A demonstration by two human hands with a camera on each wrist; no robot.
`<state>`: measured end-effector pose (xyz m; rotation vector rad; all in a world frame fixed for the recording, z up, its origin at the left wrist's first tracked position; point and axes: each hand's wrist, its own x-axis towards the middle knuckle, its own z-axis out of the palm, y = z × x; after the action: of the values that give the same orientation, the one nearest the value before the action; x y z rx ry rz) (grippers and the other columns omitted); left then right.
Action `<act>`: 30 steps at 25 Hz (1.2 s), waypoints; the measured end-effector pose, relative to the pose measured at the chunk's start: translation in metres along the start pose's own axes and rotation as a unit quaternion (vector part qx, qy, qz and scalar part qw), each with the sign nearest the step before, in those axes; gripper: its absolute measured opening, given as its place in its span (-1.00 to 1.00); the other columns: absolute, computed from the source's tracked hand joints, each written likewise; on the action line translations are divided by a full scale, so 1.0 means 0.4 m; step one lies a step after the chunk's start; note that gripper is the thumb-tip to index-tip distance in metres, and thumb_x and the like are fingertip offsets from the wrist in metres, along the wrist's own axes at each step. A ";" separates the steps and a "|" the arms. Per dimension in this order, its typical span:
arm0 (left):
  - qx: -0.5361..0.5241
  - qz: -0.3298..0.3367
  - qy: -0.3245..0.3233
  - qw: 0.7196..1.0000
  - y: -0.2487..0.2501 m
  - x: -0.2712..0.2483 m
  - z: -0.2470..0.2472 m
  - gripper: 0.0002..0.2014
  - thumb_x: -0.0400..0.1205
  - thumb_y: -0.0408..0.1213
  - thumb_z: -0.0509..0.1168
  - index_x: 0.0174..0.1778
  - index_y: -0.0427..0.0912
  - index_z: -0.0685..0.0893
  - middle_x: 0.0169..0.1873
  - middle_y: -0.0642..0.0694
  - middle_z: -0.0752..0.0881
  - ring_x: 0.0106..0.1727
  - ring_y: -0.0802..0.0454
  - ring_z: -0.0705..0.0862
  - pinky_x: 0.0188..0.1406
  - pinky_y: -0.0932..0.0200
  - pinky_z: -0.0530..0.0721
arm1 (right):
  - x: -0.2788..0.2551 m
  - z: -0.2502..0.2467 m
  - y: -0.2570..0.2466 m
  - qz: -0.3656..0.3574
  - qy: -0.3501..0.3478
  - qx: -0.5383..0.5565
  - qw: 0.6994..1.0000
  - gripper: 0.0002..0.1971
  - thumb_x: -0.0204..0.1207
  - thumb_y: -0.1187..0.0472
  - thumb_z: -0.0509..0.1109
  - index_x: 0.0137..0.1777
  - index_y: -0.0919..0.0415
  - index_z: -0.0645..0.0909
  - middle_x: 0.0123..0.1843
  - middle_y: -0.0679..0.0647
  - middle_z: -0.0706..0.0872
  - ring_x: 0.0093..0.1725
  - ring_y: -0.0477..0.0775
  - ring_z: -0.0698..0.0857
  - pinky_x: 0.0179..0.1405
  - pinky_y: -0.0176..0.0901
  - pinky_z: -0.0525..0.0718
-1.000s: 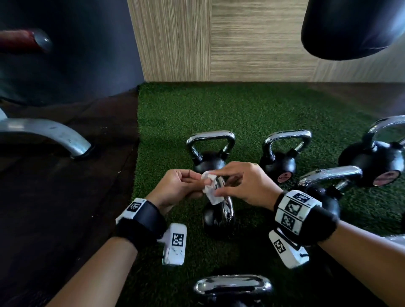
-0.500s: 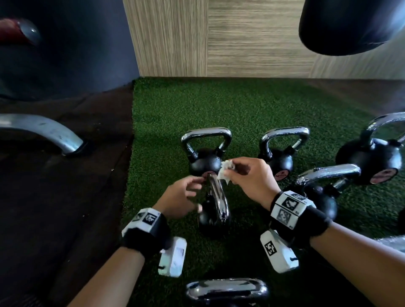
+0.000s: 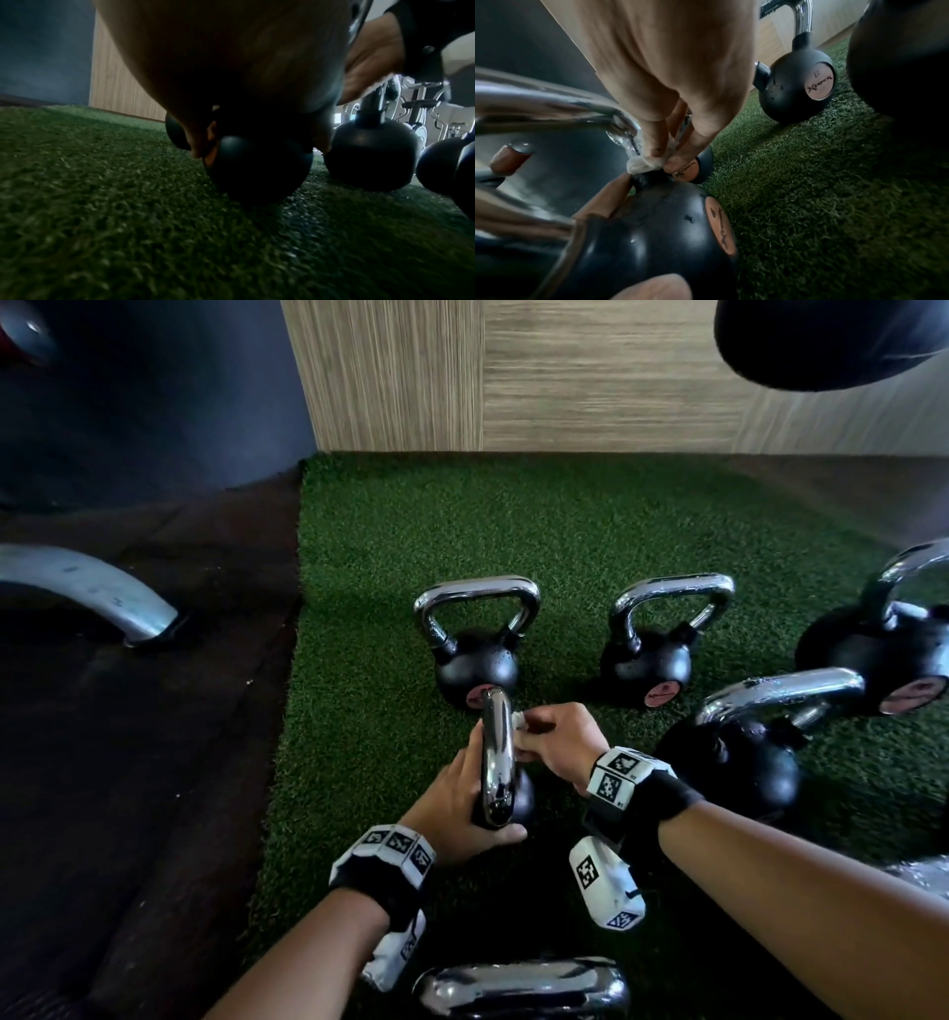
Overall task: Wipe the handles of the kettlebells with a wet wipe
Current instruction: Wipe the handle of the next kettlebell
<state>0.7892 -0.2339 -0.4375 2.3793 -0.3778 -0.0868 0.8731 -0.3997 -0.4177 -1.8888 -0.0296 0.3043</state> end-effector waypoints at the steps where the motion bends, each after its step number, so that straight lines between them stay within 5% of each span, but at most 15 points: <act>1: -0.023 0.014 -0.005 1.000 -0.009 0.004 -0.007 0.28 0.36 0.01 0.67 0.79 -0.18 -0.09 0.73 -0.02 0.18 0.72 0.05 0.24 0.71 0.06 0.25 | 0.000 -0.001 0.005 0.007 -0.009 0.000 1.000 -0.92 0.46 0.30 0.64 -0.22 0.14 0.82 -0.21 0.19 0.88 -0.16 0.23 0.88 0.10 0.20 0.84; 5: -0.035 0.026 0.010 0.999 -0.025 0.016 -0.002 0.32 0.25 -0.03 0.72 0.78 -0.14 -0.03 0.58 0.35 0.19 0.60 0.32 0.27 0.55 0.43 0.24 | 0.019 -0.007 -0.018 0.005 -0.008 -0.031 0.999 -0.90 0.44 0.31 0.64 -0.26 0.16 0.82 -0.34 0.11 0.84 -0.31 0.10 0.81 -0.04 0.02 0.86; 7: -0.040 0.003 0.011 0.999 -0.038 0.019 0.005 0.32 0.19 -0.06 0.76 0.75 -0.25 0.07 0.42 0.38 0.30 0.48 0.35 0.41 0.42 0.54 0.29 | 0.028 -0.011 -0.037 -0.030 0.031 -0.014 0.999 -0.91 0.42 0.35 0.65 -0.23 0.15 0.86 -0.31 0.11 0.86 -0.27 0.13 0.82 -0.11 -0.06 0.83; 10: -0.055 -0.013 -0.001 0.998 -0.057 0.023 0.008 0.29 0.13 -0.10 0.78 0.72 -0.24 0.16 0.28 0.45 0.34 0.28 0.70 0.41 0.19 0.81 0.24 | 0.025 -0.010 -0.044 -0.049 0.048 -0.014 0.998 -0.88 0.45 0.36 0.63 -0.03 0.24 0.87 -0.13 0.23 0.88 -0.11 0.22 0.86 0.05 0.08 0.81; 12: -0.057 -0.019 -0.006 0.998 -0.055 0.028 0.003 0.29 0.14 -0.10 0.78 0.72 -0.20 0.15 0.32 0.31 0.37 0.23 0.64 0.38 0.14 0.87 0.19 | 0.022 -0.006 -0.052 -0.039 0.040 0.000 0.998 -0.83 0.44 0.40 0.62 0.02 0.31 0.85 -0.10 0.24 0.87 -0.18 0.14 0.84 0.04 0.08 0.80; 14: -0.066 -0.015 -0.020 0.997 -0.056 0.037 -0.003 0.27 0.17 -0.13 0.78 0.71 -0.27 0.16 0.33 0.21 0.41 0.28 0.48 0.38 0.27 0.78 0.25 | 0.025 -0.015 -0.071 -0.091 0.064 -0.052 0.992 -0.80 0.45 0.37 0.61 0.05 0.18 0.88 -0.06 0.07 0.88 -0.12 -0.10 0.81 0.05 -0.27 0.76; 16: -0.083 -0.029 -0.045 0.995 -0.055 0.047 -0.015 0.17 0.21 -0.19 0.77 0.65 -0.37 0.23 0.33 0.07 0.55 0.34 0.19 0.53 0.48 0.32 0.48 | 0.022 -0.027 -0.101 -0.156 0.079 -0.114 0.978 -0.79 0.44 0.31 0.62 0.05 0.07 0.88 -0.10 -0.15 0.84 -0.17 -0.45 0.70 -0.12 -0.67 0.56; 17: -0.088 -0.036 -0.064 0.993 -0.055 0.052 -0.020 0.11 0.23 -0.21 0.76 0.60 -0.43 0.28 0.34 -0.08 0.60 0.36 0.02 0.59 0.49 0.08 0.54 | 0.018 -0.033 -0.112 -0.180 0.074 -0.129 0.972 -0.79 0.43 0.30 0.63 0.04 0.08 0.88 -0.12 -0.18 0.83 -0.20 -0.52 0.66 -0.16 -0.71 0.51; 19: -0.079 -0.039 -0.092 0.992 -0.057 0.057 -0.028 -0.01 0.30 -0.23 0.74 0.55 -0.47 0.37 0.35 -0.22 0.61 0.37 -0.07 0.64 0.47 -0.03 0.57 | 0.008 -0.037 -0.121 -0.218 0.049 -0.152 0.963 -0.80 0.41 0.32 0.65 0.02 0.11 0.89 -0.12 -0.16 0.84 -0.23 -0.50 0.66 -0.16 -0.68 0.52; 22: -0.077 -0.034 -0.109 0.990 -0.055 0.059 -0.041 -0.13 0.38 -0.26 0.70 0.51 -0.46 0.42 0.27 -0.13 0.66 0.27 0.05 0.69 0.43 0.16 0.59 | 0.003 -0.037 -0.139 -0.248 0.004 -0.178 0.952 -0.82 0.39 0.33 0.67 -0.02 0.14 0.89 -0.22 -0.20 0.79 -0.32 -0.47 0.67 -0.24 -0.61 0.51; 24: -0.084 -0.031 -0.112 0.990 -0.051 0.064 -0.048 -0.18 0.39 -0.26 0.69 0.48 -0.48 0.44 0.28 -0.17 0.66 0.32 0.00 0.65 0.48 0.06 0.55 | 0.006 -0.040 -0.158 -0.227 -0.017 -0.143 0.963 -0.83 0.39 0.35 0.68 -0.05 0.14 0.88 -0.27 -0.18 0.78 -0.38 -0.43 0.67 -0.27 -0.56 0.53; 26: -0.091 -0.029 -0.115 0.989 -0.052 0.065 -0.052 -0.24 0.40 -0.26 0.69 0.44 -0.42 0.50 0.29 -0.19 0.65 0.34 -0.03 0.63 0.47 0.03 0.55 | -0.002 -0.040 -0.164 -0.217 -0.038 -0.126 0.967 -0.84 0.35 0.33 0.70 -0.10 0.13 0.88 -0.27 -0.10 0.81 -0.32 -0.29 0.71 -0.23 -0.33 0.62; 30: -0.134 -0.035 -0.097 0.986 -0.076 0.050 -0.045 -0.37 0.38 -0.28 0.70 0.33 0.00 0.58 0.05 0.34 0.67 0.10 0.58 0.61 0.17 0.61 0.47 | -0.048 -0.027 -0.163 -0.198 -0.104 -0.088 0.971 -0.79 0.28 0.35 0.74 -0.10 0.30 0.85 -0.18 0.17 0.88 -0.19 0.14 0.83 -0.06 0.06 0.84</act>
<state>0.8189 -0.2067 -0.4438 2.1237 -0.3493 -0.3799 0.8655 -0.3912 -0.3498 -1.9669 -0.5861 0.2289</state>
